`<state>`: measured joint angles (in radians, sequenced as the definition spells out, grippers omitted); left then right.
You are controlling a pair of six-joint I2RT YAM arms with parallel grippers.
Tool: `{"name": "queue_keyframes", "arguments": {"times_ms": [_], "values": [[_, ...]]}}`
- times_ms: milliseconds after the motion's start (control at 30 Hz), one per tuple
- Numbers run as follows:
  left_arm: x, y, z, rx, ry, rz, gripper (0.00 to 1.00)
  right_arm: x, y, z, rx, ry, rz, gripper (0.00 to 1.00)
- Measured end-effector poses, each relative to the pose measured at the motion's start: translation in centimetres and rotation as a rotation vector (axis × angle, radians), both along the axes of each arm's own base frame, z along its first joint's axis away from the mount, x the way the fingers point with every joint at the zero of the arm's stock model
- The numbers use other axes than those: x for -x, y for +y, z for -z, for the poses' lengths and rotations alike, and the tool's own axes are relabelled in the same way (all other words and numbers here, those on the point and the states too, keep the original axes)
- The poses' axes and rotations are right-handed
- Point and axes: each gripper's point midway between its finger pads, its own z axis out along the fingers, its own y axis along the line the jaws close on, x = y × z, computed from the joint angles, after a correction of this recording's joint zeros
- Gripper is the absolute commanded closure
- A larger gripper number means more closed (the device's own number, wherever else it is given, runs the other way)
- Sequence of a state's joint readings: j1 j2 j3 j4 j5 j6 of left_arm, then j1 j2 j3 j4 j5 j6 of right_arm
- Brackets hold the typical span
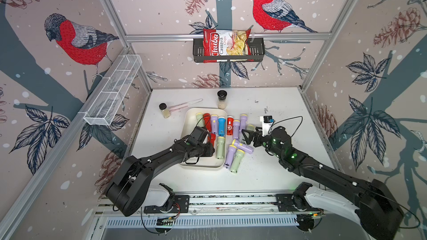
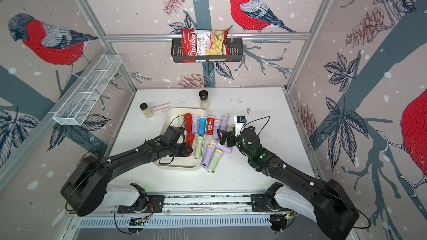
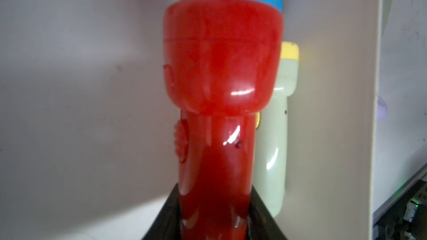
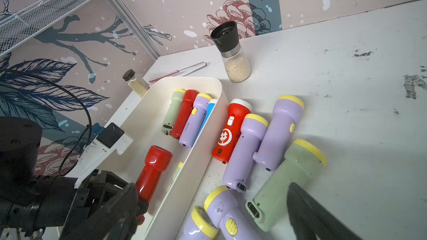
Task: Put the flashlights into the storage boxes
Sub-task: Place the flashlight at the storage box.
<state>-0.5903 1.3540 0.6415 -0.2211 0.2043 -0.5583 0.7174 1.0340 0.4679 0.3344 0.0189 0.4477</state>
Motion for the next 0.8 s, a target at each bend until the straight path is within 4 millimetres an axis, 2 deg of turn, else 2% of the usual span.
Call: {"name": "queue_keyframes", "arguments": {"times_ms": [233,367,600,733,800], "values": [[-0.8,-0.2,-0.3,0.006,-0.022,-0.003,0.52,0.0,0.0,0.1,0.004,0.004,0.000,0.00],[-1.2,-0.3,-0.4,0.007,-0.031,-0.006,0.52,0.0,-0.1,0.1,0.004,0.003,0.003,0.00],[-1.5,-0.2,0.1,-0.008,-0.032,-0.010,0.61,0.0,-0.1,0.0,0.003,0.002,0.004,0.00],[-1.8,-0.2,0.2,-0.011,-0.039,-0.008,0.61,0.0,-0.2,0.0,0.004,0.001,0.007,0.00],[-2.0,-0.3,0.2,-0.016,-0.046,0.004,0.57,0.0,-0.2,0.0,0.005,0.002,0.007,0.00]]}}
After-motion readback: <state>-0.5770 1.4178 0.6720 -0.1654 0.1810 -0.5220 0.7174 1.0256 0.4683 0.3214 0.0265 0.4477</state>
